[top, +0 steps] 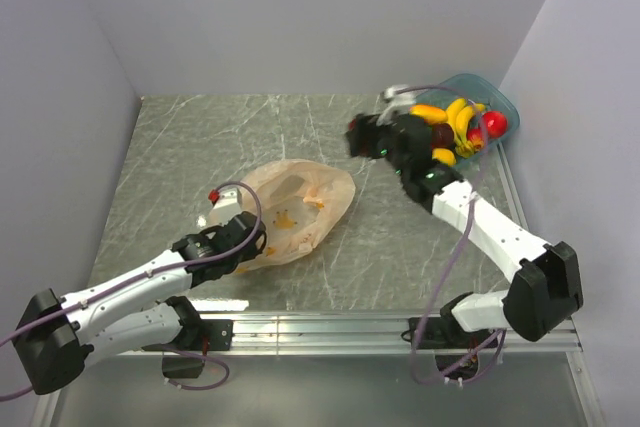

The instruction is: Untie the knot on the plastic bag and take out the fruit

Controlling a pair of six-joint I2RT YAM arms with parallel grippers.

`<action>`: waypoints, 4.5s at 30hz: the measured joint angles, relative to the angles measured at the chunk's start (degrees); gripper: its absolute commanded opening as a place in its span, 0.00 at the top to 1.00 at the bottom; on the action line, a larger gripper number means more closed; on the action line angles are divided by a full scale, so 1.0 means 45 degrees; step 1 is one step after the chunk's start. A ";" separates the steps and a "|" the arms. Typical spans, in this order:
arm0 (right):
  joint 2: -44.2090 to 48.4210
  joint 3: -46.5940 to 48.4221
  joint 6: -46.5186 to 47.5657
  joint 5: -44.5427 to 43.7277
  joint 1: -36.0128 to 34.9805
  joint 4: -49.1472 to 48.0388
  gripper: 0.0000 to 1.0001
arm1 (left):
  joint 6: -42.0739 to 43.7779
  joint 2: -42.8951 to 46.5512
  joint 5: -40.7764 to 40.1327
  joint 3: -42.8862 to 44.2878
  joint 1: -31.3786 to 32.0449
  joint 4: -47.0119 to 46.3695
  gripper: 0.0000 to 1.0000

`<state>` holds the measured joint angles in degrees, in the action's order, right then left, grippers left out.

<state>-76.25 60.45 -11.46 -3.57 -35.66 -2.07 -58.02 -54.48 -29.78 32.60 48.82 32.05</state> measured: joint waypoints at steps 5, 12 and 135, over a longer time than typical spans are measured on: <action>-0.0680 0.0923 -0.0855 -0.1132 0.4444 0.0714 0.97 | 0.0549 0.0374 -0.0010 -0.0005 -0.0136 -0.0321 0.99; -0.3730 0.3225 -0.2866 -0.2181 0.8344 0.1059 0.87 | 0.1093 0.1107 0.0000 -0.0151 -0.0262 -0.0845 1.00; 1.4596 -0.1938 -0.0903 -0.1209 0.5979 0.7227 0.00 | 0.8641 1.1696 -0.1156 0.7465 -0.7873 0.1753 0.01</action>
<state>-10.57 51.72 -15.53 -9.02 -8.75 30.46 -19.14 -1.85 -34.98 66.19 13.39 39.94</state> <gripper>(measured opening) 0.995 0.993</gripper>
